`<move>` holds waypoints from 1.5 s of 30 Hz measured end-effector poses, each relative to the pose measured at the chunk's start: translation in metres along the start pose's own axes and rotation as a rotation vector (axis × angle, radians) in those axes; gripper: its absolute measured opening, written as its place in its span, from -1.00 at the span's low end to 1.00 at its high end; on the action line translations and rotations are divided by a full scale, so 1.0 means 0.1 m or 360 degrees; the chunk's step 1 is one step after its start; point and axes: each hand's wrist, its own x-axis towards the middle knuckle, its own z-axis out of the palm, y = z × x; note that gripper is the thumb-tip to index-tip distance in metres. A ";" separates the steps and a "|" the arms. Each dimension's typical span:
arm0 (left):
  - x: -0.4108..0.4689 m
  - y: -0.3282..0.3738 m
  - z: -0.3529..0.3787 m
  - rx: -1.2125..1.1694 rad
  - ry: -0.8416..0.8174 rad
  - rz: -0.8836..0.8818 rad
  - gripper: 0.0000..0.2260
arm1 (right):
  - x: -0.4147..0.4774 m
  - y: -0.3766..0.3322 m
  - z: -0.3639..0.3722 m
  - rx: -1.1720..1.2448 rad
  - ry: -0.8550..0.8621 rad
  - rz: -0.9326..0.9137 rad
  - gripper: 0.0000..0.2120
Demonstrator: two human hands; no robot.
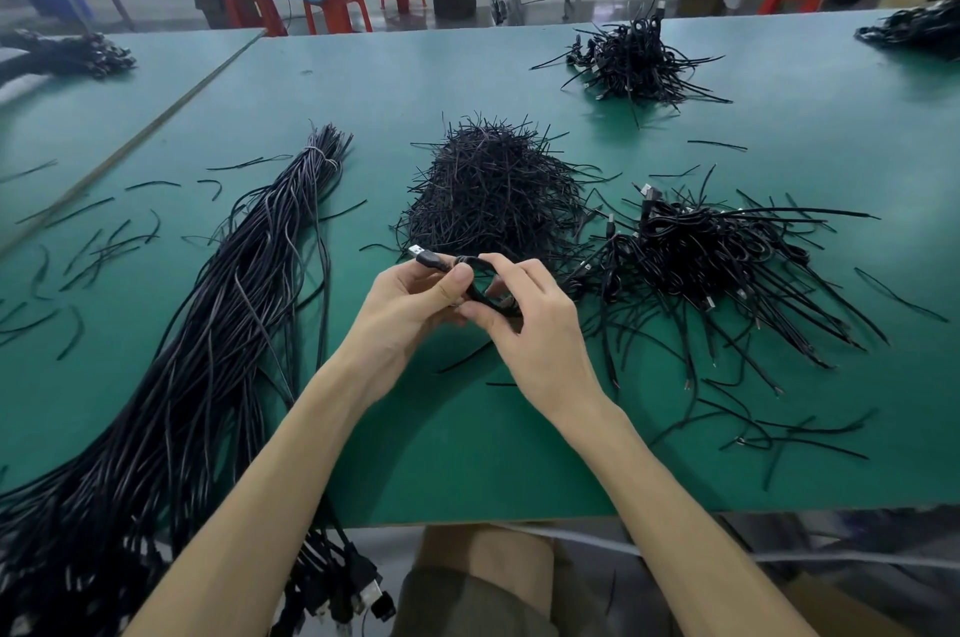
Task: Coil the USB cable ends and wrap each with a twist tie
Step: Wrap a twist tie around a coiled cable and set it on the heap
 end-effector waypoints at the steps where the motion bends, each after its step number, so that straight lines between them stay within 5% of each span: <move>1: 0.00 0.00 0.00 0.0000 -0.0006 0.0014 -0.94 | 0.00 0.00 0.00 0.0018 -0.0011 0.0010 -0.54; 5: -0.01 -0.02 -0.02 0.0055 -0.0009 0.0041 -0.92 | 0.01 -0.01 -0.01 0.0072 -0.0079 0.0063 -0.57; 10: -0.01 -0.04 0.07 0.0294 0.0218 0.0118 -0.54 | 0.03 0.01 -0.03 0.0180 0.0021 0.0154 -0.69; 18: 0.00 -0.04 0.06 0.0754 0.0154 0.0293 -0.76 | 0.01 -0.01 -0.03 0.0017 0.0012 0.0100 -0.85; 24: 0.05 0.15 -0.18 0.1446 -0.0083 0.0480 -0.81 | -0.02 -0.01 0.00 -0.0109 -0.0149 0.0018 -0.79; 30: 0.00 0.21 -0.20 0.2082 -0.0411 0.0339 -0.51 | -0.06 -0.07 0.00 -0.0298 -0.0274 -0.0169 -0.88; 35: -0.04 0.15 -0.19 0.2105 -0.0399 0.0364 -0.63 | -0.07 -0.10 0.00 -0.0232 -0.0294 -0.0082 -0.85; 39: -0.07 0.11 -0.21 0.1821 -0.0315 0.0312 -0.83 | -0.06 -0.09 0.03 -0.0354 -0.0395 -0.0064 -0.62; 45: -0.07 0.13 -0.20 0.1832 -0.0265 0.0163 -0.67 | -0.07 -0.05 0.06 -0.0713 -0.0325 -0.0153 -0.63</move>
